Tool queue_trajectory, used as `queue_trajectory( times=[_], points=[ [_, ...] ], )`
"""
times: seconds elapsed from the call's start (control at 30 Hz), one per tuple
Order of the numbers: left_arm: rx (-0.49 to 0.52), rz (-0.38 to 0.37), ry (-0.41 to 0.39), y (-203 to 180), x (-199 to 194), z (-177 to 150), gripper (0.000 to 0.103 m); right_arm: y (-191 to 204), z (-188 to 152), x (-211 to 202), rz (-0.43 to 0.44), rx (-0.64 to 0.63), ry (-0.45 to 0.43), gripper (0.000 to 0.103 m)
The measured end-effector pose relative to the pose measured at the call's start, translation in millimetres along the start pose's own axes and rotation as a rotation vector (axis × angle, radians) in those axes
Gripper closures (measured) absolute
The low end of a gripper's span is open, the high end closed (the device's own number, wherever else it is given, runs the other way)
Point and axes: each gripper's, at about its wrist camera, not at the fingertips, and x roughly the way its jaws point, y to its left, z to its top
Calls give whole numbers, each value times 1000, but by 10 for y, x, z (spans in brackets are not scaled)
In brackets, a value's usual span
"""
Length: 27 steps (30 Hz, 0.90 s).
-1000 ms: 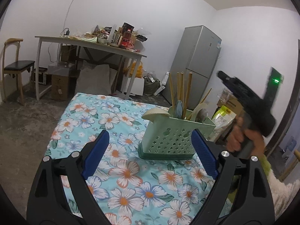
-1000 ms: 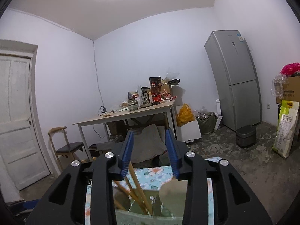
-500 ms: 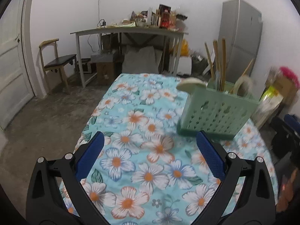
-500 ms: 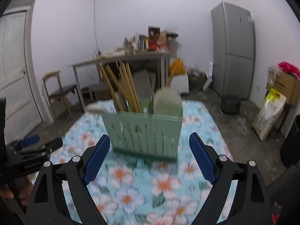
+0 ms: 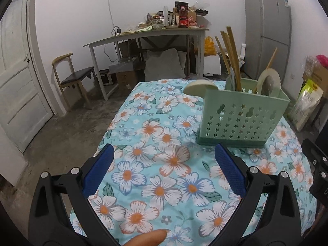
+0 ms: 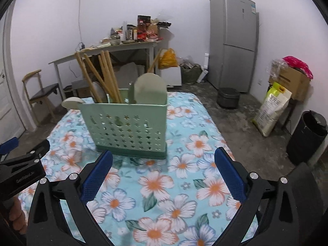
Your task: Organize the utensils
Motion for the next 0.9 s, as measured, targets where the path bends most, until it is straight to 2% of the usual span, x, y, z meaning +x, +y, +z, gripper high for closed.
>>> queue_trajectory(
  times=[0.37,0.9],
  points=[
    [-8,-37,67,-155,108,-26,8,-90,-34,180,-22,17,81,6],
    [-4,-24,89,-125,183,-69,8,-159,-63,197,-50,18,84,6]
  ],
)
